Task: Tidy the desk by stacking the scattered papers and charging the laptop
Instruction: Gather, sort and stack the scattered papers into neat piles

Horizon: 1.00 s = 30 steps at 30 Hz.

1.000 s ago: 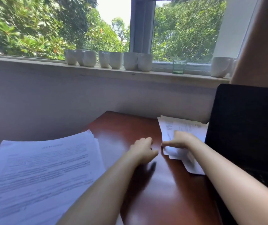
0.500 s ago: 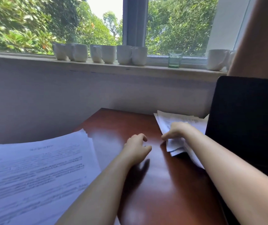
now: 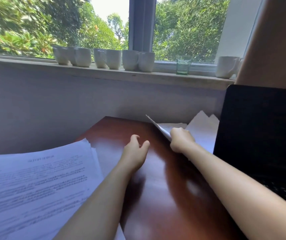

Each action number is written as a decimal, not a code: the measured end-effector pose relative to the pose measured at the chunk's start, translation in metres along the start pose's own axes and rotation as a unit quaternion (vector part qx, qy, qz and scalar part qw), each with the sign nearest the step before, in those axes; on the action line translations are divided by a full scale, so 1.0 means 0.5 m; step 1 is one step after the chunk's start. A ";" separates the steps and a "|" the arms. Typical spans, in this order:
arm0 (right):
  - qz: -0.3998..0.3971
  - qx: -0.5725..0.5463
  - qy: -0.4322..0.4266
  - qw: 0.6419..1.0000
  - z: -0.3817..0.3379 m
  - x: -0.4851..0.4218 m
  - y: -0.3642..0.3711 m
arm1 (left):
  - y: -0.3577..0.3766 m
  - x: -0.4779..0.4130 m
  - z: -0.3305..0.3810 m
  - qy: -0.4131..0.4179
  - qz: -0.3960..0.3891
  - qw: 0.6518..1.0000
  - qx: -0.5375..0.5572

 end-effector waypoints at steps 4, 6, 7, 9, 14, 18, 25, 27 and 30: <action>-0.015 -0.004 -0.072 0.997 -0.048 0.030 -0.008 | -0.021 0.001 -0.002 -0.036 0.051 0.997 0.056; -0.019 -0.010 -0.107 0.994 -0.064 0.044 -0.014 | -0.029 0.001 -0.002 -0.045 0.073 0.993 0.078; -0.022 -0.017 -0.124 0.992 -0.070 0.049 -0.016 | -0.033 0.000 0.000 -0.046 0.085 0.992 0.084; -0.027 -0.031 -0.154 0.987 -0.078 0.060 -0.022 | -0.039 -0.006 -0.006 -0.047 0.113 0.989 0.088; -0.064 -0.117 -0.217 0.967 -0.130 0.083 -0.027 | -0.053 -0.018 -0.013 -0.063 0.164 0.980 0.095; -0.250 -0.245 -0.189 0.918 -0.140 0.087 -0.033 | -0.065 -0.016 -0.019 -0.106 0.166 0.975 0.098; -0.192 -0.127 -0.137 0.963 -0.005 0.082 -0.003 | -0.075 0.003 -0.015 -0.044 0.152 0.986 -0.044; -0.198 -0.081 -0.151 0.965 0.006 0.096 0.011 | -0.073 0.004 -0.011 -0.031 0.148 0.977 -0.153; -0.129 -0.060 -0.184 0.973 -0.001 0.106 0.018 | -0.070 0.002 -0.010 -0.012 0.127 0.963 -0.237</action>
Point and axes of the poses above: each hand's wrist, its own x-axis away from the middle knuckle, its own y-axis out of the palm, z = x × y, the point moved 2 cm from there along -x, towards the middle knuckle, and after that the axes turned 7 degrees about z, right-handed, at the moved point
